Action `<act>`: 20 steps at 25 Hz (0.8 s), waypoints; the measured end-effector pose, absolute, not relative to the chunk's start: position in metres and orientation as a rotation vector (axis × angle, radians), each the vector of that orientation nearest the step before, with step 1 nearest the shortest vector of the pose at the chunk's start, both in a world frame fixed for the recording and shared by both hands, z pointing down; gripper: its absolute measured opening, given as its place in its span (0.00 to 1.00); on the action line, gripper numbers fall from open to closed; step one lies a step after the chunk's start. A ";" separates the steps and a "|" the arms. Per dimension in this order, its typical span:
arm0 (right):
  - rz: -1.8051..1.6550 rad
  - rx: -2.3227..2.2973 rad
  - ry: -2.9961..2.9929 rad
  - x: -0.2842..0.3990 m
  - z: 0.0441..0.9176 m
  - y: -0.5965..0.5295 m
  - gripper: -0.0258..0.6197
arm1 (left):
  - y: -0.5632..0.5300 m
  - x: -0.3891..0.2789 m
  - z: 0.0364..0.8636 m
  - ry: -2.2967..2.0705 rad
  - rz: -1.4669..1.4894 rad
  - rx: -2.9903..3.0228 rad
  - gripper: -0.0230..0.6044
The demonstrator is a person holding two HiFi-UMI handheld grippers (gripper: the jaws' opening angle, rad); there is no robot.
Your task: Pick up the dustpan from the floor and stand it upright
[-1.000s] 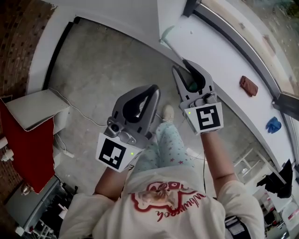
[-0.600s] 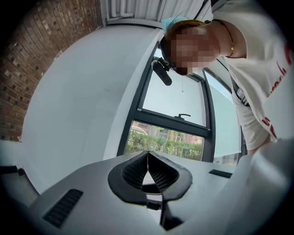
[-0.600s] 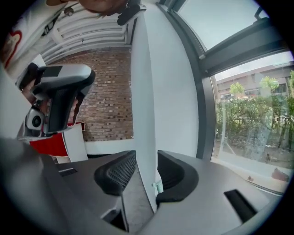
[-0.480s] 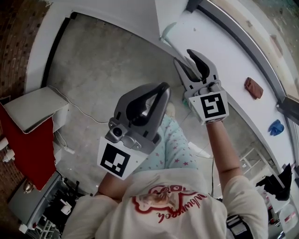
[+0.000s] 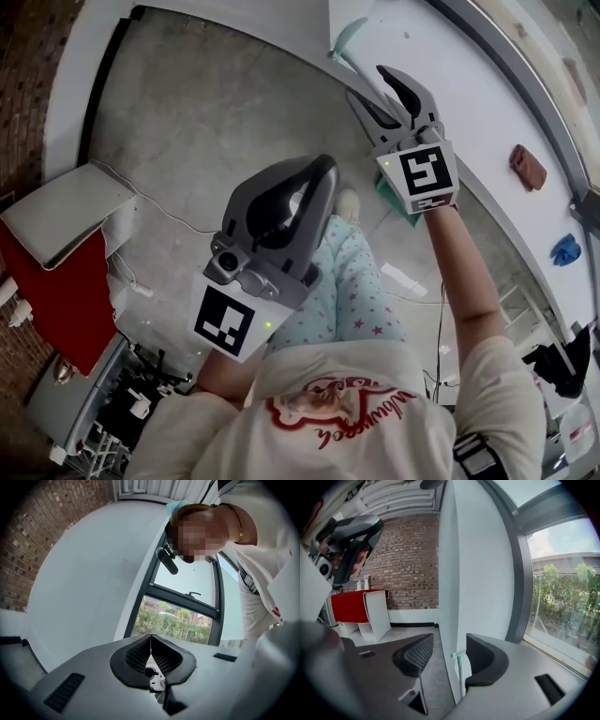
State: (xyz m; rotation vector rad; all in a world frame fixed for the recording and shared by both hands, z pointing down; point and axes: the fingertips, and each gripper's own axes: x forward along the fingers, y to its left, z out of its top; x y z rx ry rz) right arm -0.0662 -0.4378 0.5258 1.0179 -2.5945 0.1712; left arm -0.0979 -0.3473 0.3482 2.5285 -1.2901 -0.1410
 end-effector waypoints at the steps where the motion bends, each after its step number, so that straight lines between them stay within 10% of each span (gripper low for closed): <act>1: 0.176 1.011 -2.584 -0.067 0.534 -0.439 0.37 | -0.349 -0.099 0.352 -1.295 -0.145 2.516 0.07; 20: 0.292 0.900 -2.343 -0.081 0.681 -0.479 0.40 | -0.346 -0.103 0.386 -1.231 -0.139 2.467 0.07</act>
